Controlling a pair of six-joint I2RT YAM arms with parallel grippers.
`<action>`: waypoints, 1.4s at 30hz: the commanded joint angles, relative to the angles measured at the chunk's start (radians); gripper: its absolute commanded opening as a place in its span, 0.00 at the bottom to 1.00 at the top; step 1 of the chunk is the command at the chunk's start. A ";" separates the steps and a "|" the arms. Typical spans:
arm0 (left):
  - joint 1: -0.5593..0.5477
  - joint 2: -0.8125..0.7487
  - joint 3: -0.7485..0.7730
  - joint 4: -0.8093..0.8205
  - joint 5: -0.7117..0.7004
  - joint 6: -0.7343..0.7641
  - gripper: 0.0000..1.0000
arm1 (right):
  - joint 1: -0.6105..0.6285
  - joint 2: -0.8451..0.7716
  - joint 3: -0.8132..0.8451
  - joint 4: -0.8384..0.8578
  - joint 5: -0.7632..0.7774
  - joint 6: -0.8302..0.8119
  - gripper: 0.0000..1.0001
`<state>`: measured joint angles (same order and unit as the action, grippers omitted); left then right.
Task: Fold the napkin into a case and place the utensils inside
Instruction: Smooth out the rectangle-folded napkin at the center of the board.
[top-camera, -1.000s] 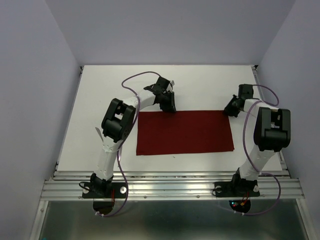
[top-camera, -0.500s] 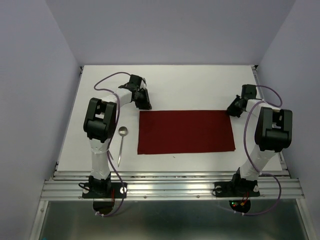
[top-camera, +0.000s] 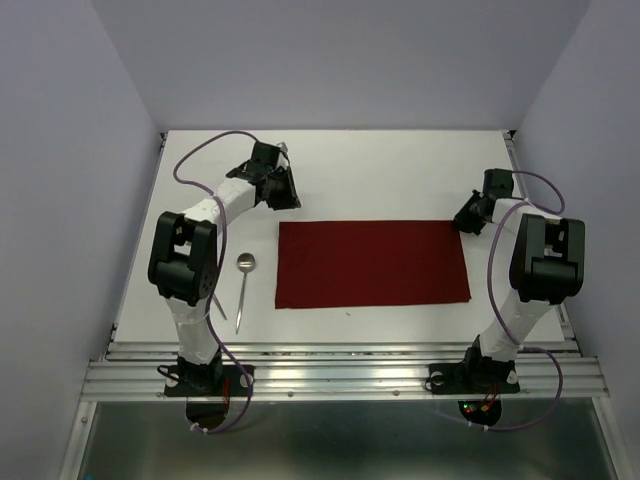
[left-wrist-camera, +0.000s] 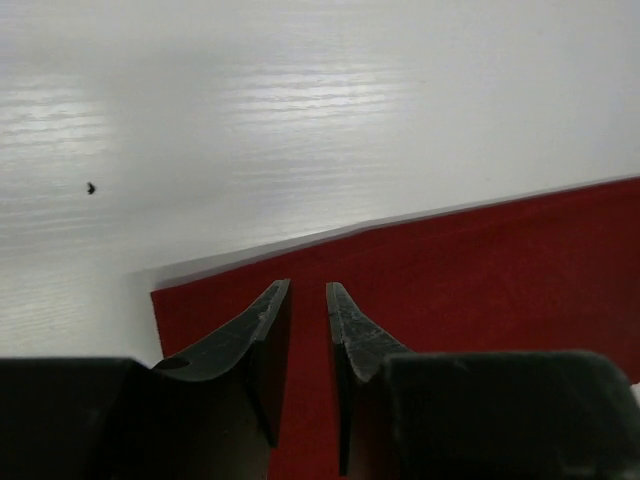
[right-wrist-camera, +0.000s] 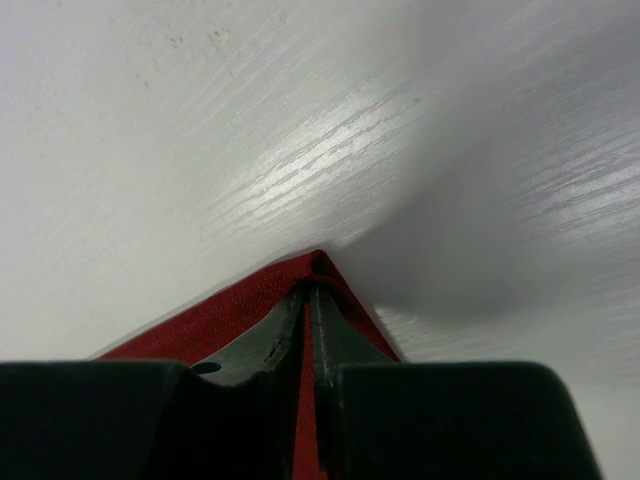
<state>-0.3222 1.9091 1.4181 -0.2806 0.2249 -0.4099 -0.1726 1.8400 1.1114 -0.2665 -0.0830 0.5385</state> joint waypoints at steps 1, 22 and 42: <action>-0.060 -0.053 -0.041 0.037 0.008 -0.020 0.32 | -0.015 0.021 -0.027 -0.025 0.039 -0.023 0.13; 0.009 0.083 -0.053 -0.005 -0.071 -0.004 0.32 | -0.015 0.015 -0.030 -0.027 0.052 -0.026 0.13; -0.043 0.041 0.023 -0.073 -0.226 0.006 0.32 | -0.015 -0.022 -0.016 -0.043 0.012 -0.026 0.13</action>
<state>-0.3210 2.0029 1.3750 -0.2733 0.1219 -0.4274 -0.1749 1.8393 1.1099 -0.2638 -0.0891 0.5377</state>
